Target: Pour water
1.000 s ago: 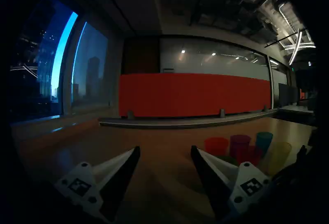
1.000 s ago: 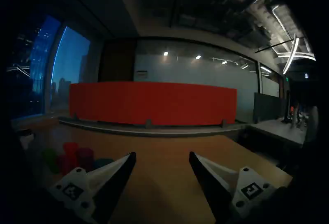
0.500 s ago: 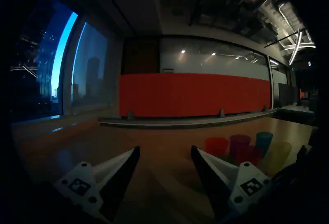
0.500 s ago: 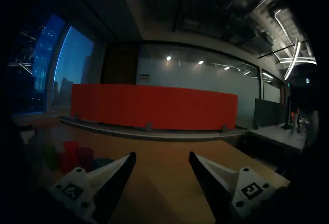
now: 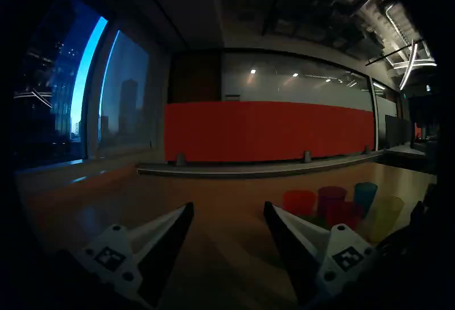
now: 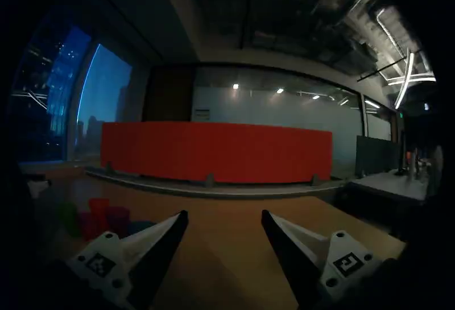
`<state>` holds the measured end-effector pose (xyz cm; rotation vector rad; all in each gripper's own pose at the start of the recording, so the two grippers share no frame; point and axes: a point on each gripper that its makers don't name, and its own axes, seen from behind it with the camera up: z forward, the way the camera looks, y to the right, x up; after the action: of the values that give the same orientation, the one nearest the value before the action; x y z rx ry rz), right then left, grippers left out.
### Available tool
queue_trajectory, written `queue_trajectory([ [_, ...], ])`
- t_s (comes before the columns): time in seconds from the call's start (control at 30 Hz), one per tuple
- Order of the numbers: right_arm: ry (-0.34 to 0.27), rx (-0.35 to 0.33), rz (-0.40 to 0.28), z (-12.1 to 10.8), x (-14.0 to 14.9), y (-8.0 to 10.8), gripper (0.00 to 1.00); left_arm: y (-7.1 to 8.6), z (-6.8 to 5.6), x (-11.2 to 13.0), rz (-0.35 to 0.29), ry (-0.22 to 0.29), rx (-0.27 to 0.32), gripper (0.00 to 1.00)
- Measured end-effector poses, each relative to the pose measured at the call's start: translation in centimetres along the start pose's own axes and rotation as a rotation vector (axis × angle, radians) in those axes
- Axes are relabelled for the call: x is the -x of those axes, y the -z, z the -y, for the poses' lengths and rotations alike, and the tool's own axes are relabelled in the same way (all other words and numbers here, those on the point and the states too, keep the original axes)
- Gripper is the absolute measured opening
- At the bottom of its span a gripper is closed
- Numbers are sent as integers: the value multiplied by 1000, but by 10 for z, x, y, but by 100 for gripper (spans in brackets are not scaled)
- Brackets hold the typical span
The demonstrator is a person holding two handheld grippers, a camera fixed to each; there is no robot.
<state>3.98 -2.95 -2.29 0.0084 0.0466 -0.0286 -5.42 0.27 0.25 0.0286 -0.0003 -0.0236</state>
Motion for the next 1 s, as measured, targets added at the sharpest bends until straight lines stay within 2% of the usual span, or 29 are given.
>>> queue_trajectory([
  [0.37,-48,-17,-46,-4,8,-9,100,0,0,0,0,0,0,91],
  [0.77,-67,1,-21,-16,18,-24,100,0,-1,0,0,0,0,91],
  [1.0,-46,-5,-16,-17,21,-29,100,0,-1,0,0,0,0,91],
])
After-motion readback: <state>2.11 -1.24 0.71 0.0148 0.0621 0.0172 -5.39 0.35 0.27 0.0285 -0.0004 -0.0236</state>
